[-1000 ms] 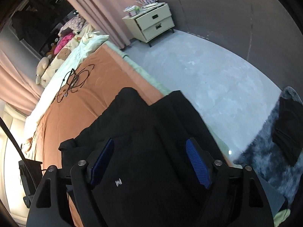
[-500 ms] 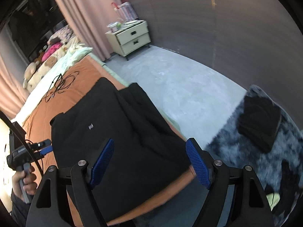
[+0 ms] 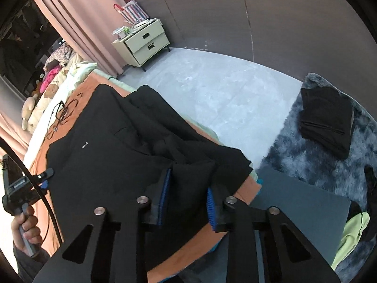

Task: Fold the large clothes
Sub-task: 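Lower the folded garment onto the folded black shirt with both grippers, then open both grippers and release the garment on the stack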

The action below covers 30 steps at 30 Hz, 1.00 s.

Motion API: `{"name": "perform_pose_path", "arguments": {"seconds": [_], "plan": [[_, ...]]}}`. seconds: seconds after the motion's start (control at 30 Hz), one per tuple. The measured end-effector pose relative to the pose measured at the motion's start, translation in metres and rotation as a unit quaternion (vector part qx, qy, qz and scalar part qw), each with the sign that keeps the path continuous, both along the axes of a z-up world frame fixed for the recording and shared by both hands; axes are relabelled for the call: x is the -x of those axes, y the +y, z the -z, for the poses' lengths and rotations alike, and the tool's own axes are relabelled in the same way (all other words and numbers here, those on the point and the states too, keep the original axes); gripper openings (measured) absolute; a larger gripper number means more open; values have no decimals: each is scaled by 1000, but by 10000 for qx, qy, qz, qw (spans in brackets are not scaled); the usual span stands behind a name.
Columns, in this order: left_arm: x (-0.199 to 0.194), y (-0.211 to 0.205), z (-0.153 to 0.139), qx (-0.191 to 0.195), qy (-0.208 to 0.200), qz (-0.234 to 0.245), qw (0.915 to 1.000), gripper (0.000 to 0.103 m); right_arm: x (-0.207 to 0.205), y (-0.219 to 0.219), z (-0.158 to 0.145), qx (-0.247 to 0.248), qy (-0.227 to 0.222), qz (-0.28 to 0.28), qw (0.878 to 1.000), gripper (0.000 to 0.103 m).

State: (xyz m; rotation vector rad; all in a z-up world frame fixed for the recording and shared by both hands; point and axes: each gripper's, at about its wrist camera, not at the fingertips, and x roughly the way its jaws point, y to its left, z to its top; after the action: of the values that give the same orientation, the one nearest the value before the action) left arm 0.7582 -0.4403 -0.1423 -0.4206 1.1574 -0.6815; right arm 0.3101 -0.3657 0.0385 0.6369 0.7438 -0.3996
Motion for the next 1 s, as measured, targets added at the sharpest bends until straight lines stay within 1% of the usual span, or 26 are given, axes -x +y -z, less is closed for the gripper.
{"name": "perform_pose_path", "arguments": {"seconds": [0.13,0.2,0.3,0.33,0.43,0.47,0.53,0.57,0.6,0.63,0.67,0.7,0.73,0.77,0.8,0.87,0.93,0.97,1.0], "plan": [[-8,-3,7,85,120,-42,9999,39,-7,-5,15,-105,56,65,9999,22],[-9,-5,9,56,119,-20,9999,39,-8,-3,19,-153,73,125,9998,22],[3,-2,-2,-135,-124,38,9998,39,-7,7,11,-77,97,122,9998,22],[6,0,-6,-165,-145,38,9998,39,-5,9,7,-45,104,121,9999,23],[15,12,-19,-131,-132,-66,9998,39,5,22,-9,127,120,156,9997,25],[18,18,-24,-105,-148,-114,9998,40,10,27,-13,148,77,149,9997,27],[27,29,-37,-86,-209,-207,9995,41,20,38,-25,220,6,80,9997,43],[33,35,-44,-71,-257,-235,9994,44,24,44,-26,253,-41,45,9997,57],[38,38,-50,-67,-296,-242,9992,49,31,50,-33,316,-141,-8,9994,63],[43,42,-56,-69,-341,-244,9991,52,38,58,-40,404,-235,-52,9989,64],[48,45,-62,-80,-385,-248,9989,58,42,64,-42,460,-281,-88,9985,64],[56,49,-70,-97,-451,-256,9986,65,49,71,-47,509,-330,-154,9980,70],[62,53,-76,-100,-490,-263,9984,68,55,79,-54,538,-386,-204,9976,74],[68,56,-81,-93,-530,-273,9982,74,62,85,-56,567,-442,-244,9971,82],[76,62,-89,-68,-602,-290,9977,79,68,89,-57,604,-476,-270,9967,84],[88,66,-99,-68,-715,-316,9969,86,80,101,-63,766,-498,-297,9954,87],[104,77,-110,-113,-846,-343,9958,91,94,110,-65,830,-565,-294,9945,95],[109,80,-113,-124,-888,-350,9954,95,99,114,-64,845,-587,-276,9943,102],[116,85,-119,-128,-940,-355,9949,99,106,119,-66,876,-616,-242,9940,103]]}}
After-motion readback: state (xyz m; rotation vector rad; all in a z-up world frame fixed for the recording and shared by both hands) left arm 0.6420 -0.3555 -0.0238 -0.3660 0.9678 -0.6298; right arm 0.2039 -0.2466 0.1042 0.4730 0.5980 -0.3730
